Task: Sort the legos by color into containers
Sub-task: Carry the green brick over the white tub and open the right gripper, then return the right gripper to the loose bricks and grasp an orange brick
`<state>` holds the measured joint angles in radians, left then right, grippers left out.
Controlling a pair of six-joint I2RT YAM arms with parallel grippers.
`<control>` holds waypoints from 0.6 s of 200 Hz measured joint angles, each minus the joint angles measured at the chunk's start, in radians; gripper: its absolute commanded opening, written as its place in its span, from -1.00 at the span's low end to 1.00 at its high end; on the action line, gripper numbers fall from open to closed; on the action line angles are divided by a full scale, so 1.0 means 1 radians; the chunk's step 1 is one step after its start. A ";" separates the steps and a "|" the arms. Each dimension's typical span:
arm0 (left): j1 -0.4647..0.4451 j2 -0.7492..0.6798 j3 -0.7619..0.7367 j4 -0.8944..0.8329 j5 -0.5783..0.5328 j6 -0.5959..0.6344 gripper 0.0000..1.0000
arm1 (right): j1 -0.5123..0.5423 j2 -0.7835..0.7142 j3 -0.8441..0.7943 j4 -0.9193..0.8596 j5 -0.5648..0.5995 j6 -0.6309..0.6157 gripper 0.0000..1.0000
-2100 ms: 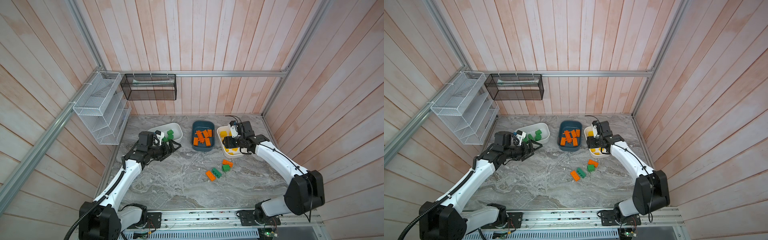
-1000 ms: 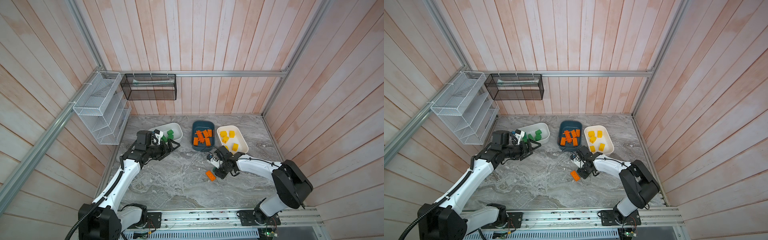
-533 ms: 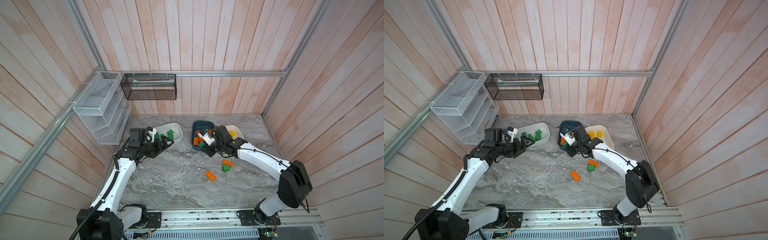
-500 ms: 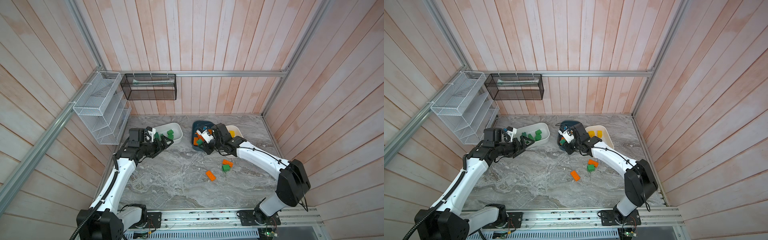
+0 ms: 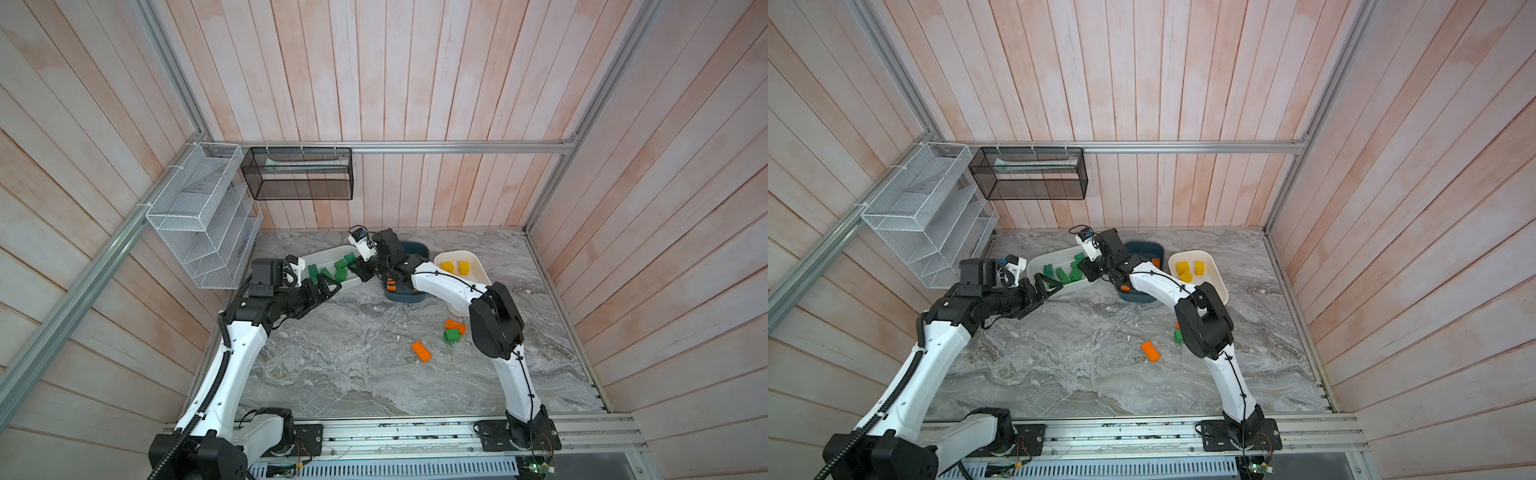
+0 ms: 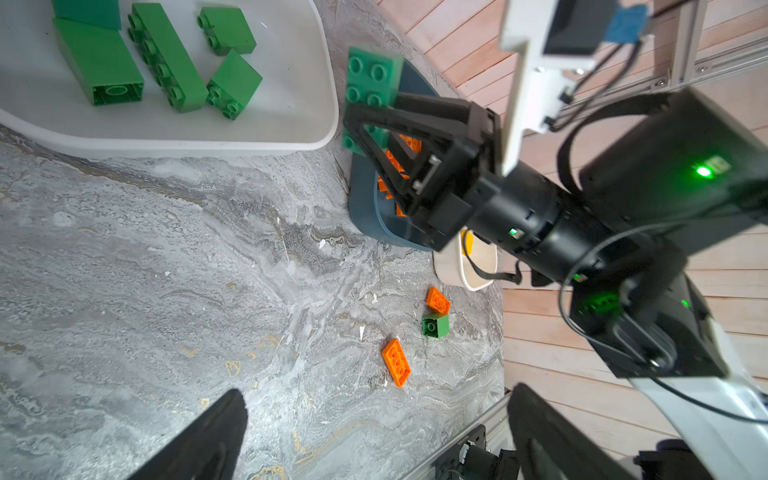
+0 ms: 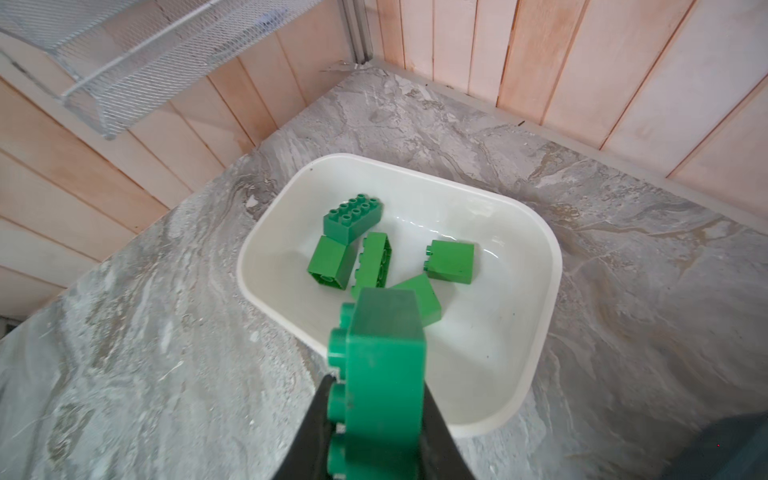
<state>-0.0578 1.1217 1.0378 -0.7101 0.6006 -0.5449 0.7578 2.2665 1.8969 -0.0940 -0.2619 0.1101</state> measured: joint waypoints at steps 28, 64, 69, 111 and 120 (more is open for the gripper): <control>0.003 -0.002 0.000 -0.003 -0.003 0.004 1.00 | 0.000 0.131 0.135 -0.012 0.074 -0.010 -0.52; 0.003 -0.002 -0.008 -0.001 -0.003 0.004 1.00 | 0.000 0.266 0.316 -0.060 0.159 -0.038 -0.26; 0.003 -0.002 -0.008 -0.002 -0.003 0.003 1.00 | 0.000 0.286 0.349 -0.072 0.168 -0.040 -0.15; 0.003 -0.002 -0.009 -0.001 -0.003 0.009 0.99 | -0.001 0.303 0.422 -0.133 0.196 -0.084 0.14; 0.003 -0.002 -0.010 -0.001 -0.002 0.010 1.00 | -0.002 0.276 0.389 -0.138 0.195 -0.089 0.16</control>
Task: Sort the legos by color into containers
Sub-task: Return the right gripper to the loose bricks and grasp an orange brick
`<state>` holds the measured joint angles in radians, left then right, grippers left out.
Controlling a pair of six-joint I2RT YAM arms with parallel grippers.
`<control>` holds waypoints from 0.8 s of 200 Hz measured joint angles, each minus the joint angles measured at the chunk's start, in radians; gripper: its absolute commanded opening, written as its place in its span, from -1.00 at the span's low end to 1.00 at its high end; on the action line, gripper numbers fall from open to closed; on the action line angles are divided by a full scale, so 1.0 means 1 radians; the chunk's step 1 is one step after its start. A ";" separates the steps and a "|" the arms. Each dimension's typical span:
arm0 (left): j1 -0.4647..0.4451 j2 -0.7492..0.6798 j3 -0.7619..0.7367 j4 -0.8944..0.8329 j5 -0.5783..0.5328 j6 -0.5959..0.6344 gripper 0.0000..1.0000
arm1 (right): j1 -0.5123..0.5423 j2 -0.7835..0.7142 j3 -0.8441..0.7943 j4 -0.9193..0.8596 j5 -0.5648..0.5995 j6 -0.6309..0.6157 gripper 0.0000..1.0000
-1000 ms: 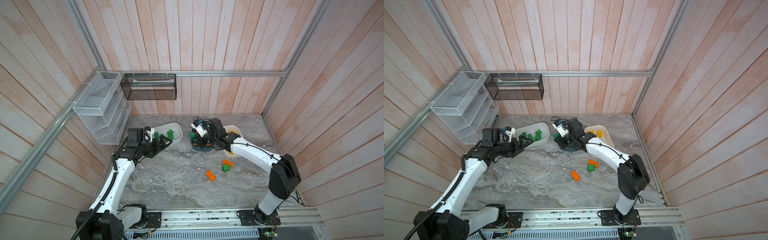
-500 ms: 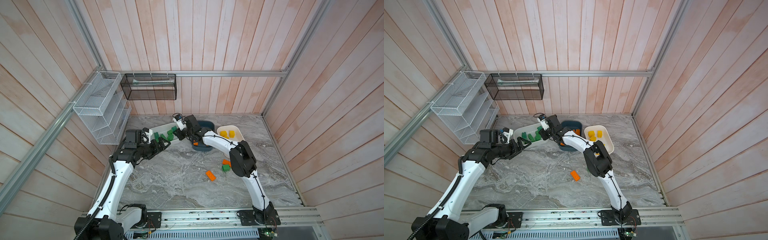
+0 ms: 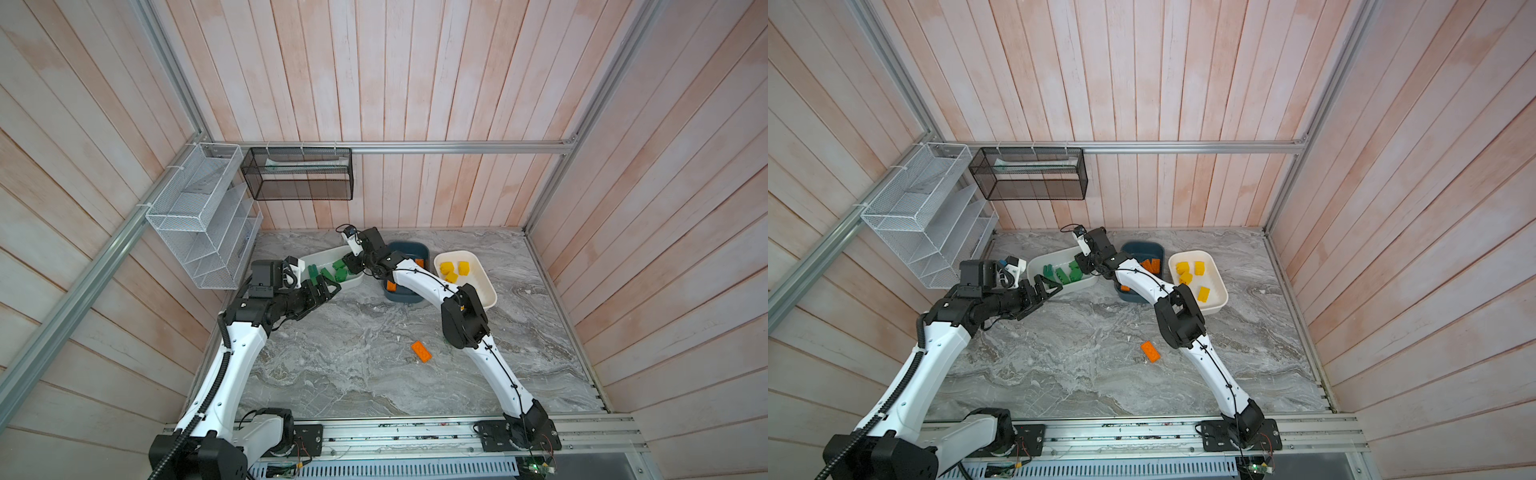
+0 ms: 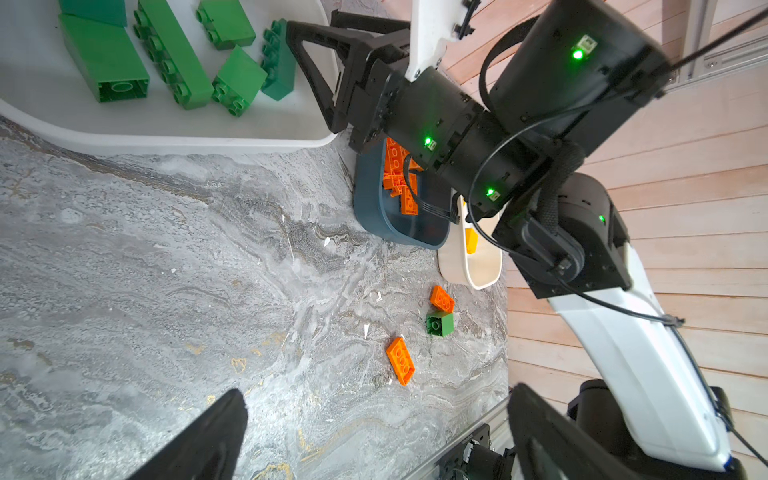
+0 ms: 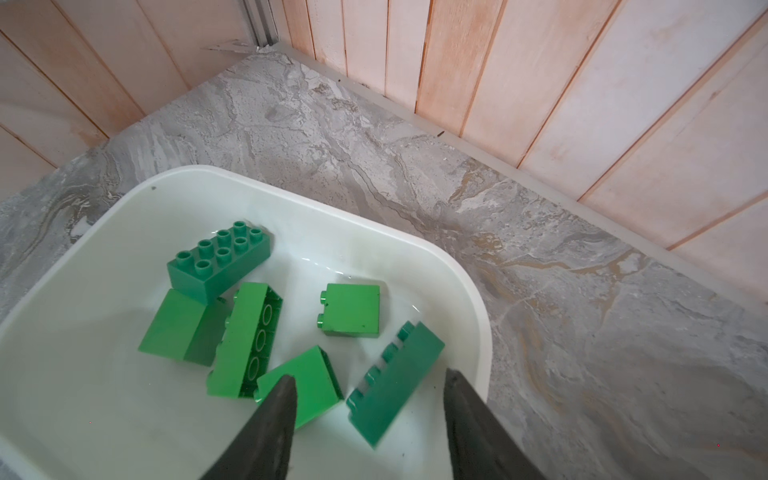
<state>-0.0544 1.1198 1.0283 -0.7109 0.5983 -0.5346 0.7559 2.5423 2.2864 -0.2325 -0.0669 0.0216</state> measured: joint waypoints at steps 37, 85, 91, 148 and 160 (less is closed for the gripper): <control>0.000 0.000 -0.016 0.008 0.014 -0.002 1.00 | -0.007 -0.295 -0.361 -0.004 -0.035 -0.005 0.26; 0.000 -0.006 -0.059 0.037 0.053 -0.027 1.00 | -0.013 -0.784 -0.835 -0.016 -0.090 0.067 0.32; 0.000 -0.008 -0.068 0.045 0.057 -0.033 0.99 | -0.013 -0.832 -0.884 -0.024 -0.092 0.084 0.33; 0.000 -0.025 -0.114 0.084 0.101 -0.080 1.00 | 0.022 -1.032 -1.218 -0.238 -0.084 0.216 0.52; 0.000 -0.025 -0.114 0.089 0.105 -0.086 1.00 | 0.035 -1.045 -1.266 -0.276 -0.076 0.227 0.53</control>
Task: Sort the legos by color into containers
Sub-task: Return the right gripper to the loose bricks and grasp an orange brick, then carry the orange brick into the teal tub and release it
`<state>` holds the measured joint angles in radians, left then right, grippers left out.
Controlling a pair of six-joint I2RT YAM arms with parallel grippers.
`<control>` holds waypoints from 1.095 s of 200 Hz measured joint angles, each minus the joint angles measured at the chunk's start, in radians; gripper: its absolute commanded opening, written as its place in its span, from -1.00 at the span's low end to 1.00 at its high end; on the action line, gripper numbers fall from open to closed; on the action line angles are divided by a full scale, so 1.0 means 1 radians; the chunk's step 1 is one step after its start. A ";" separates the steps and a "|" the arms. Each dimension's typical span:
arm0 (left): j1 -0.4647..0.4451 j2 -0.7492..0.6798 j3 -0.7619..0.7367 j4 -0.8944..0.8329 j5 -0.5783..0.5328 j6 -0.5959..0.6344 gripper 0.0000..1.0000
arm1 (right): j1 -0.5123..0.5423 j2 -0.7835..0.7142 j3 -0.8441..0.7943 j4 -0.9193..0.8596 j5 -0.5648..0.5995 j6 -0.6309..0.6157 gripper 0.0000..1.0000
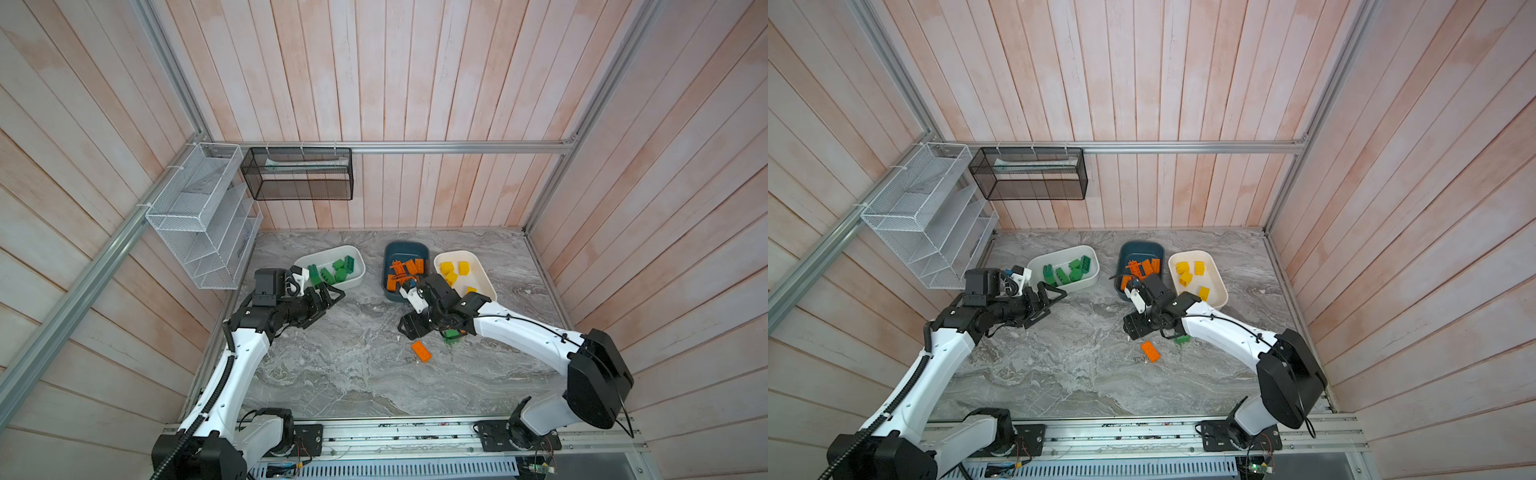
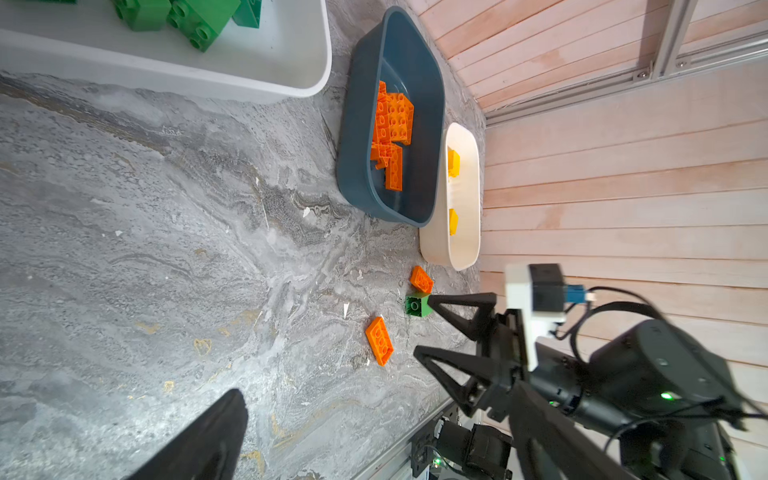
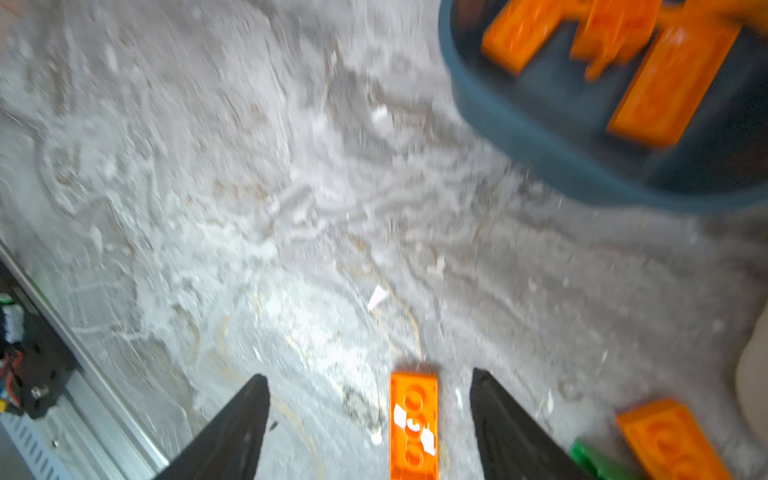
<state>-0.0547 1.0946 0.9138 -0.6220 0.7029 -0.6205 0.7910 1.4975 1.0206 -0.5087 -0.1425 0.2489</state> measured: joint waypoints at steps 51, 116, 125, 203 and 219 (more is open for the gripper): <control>0.000 -0.012 -0.011 0.016 0.000 -0.012 1.00 | 0.022 0.013 -0.099 -0.068 0.068 0.025 0.42; 0.000 -0.021 -0.012 0.016 0.000 -0.012 0.99 | 0.085 0.133 -0.099 -0.039 0.167 0.023 0.02; 0.000 -0.023 -0.012 0.016 0.000 -0.012 1.00 | 0.086 0.142 -0.099 -0.038 0.179 0.021 -0.05; 0.000 -0.023 -0.016 0.016 0.000 -0.011 0.99 | 0.093 0.171 -0.082 -0.021 0.248 0.017 -0.43; 0.000 -0.023 -0.016 0.016 0.000 -0.011 1.00 | 0.090 0.171 -0.078 -0.018 0.255 0.018 -0.45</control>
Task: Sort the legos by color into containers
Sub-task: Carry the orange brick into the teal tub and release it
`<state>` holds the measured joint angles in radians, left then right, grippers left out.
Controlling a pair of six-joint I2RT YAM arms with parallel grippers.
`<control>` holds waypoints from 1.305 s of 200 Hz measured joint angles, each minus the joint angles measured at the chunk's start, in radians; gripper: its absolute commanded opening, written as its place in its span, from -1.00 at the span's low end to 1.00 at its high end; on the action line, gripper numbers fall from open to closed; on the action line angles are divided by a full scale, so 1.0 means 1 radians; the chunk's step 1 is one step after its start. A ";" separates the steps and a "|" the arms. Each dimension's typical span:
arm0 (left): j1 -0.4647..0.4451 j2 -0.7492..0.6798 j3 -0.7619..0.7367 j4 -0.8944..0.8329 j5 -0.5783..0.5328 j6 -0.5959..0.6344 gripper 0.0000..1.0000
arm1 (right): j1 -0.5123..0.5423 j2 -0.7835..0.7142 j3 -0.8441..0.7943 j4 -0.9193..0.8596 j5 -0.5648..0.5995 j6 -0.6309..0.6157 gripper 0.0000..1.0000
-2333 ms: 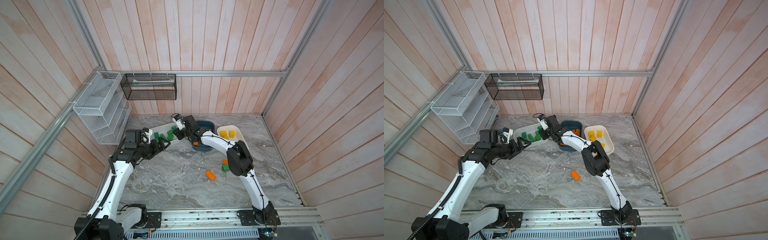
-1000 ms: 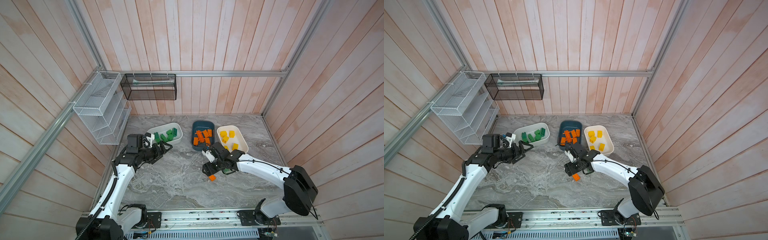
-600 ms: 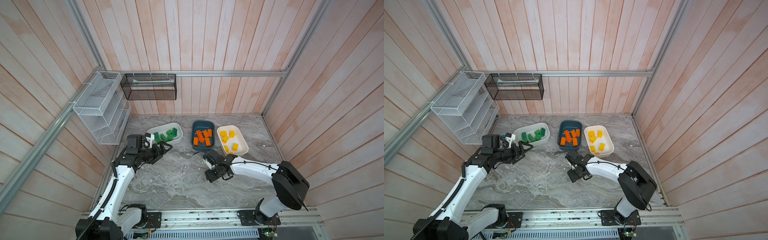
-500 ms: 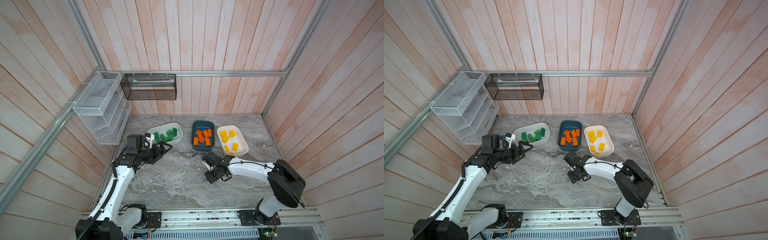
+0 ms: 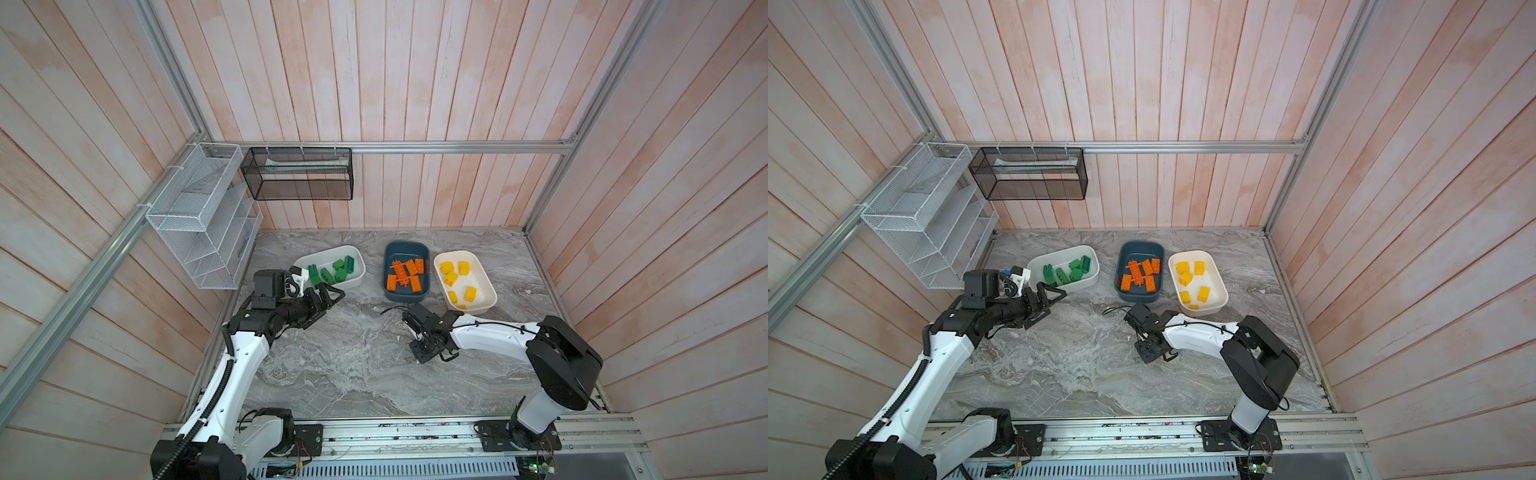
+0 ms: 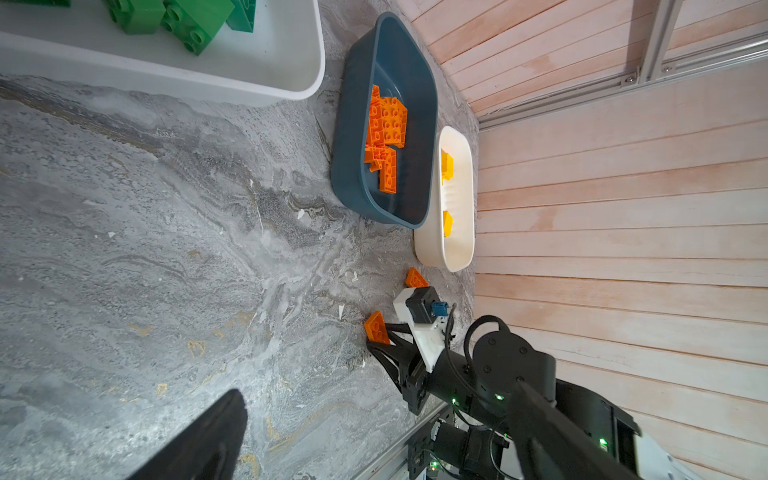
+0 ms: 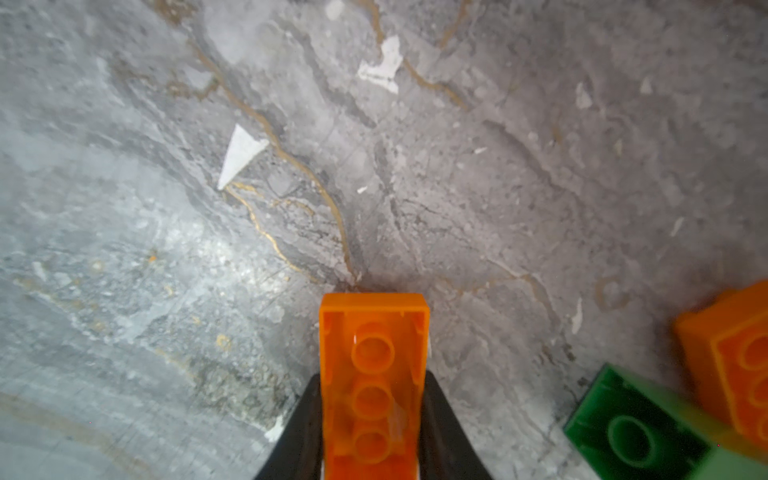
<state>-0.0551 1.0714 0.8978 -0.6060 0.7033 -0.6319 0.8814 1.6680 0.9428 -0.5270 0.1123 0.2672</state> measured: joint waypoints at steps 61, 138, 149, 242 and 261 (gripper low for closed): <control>0.000 0.000 0.000 0.002 0.006 -0.002 0.99 | -0.139 -0.072 0.204 -0.038 -0.022 -0.017 -0.47; -0.024 0.023 0.024 0.072 0.030 -0.050 0.99 | -0.333 0.223 0.630 0.109 -0.060 -0.157 -0.46; -0.029 0.034 0.036 0.083 0.030 -0.054 1.00 | -0.346 0.298 0.694 0.114 -0.058 -0.172 -0.45; -0.031 0.096 0.076 0.152 0.031 -0.061 0.99 | -0.359 0.680 1.013 0.159 -0.016 -0.457 0.08; -0.031 0.098 0.076 0.153 0.031 -0.062 1.00 | -0.358 0.677 1.015 0.160 -0.012 -0.485 0.23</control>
<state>-0.0864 1.1694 0.9741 -0.4530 0.7338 -0.6937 0.5232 2.3447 1.9579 -0.3668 0.1005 -0.2180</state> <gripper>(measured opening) 0.998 0.587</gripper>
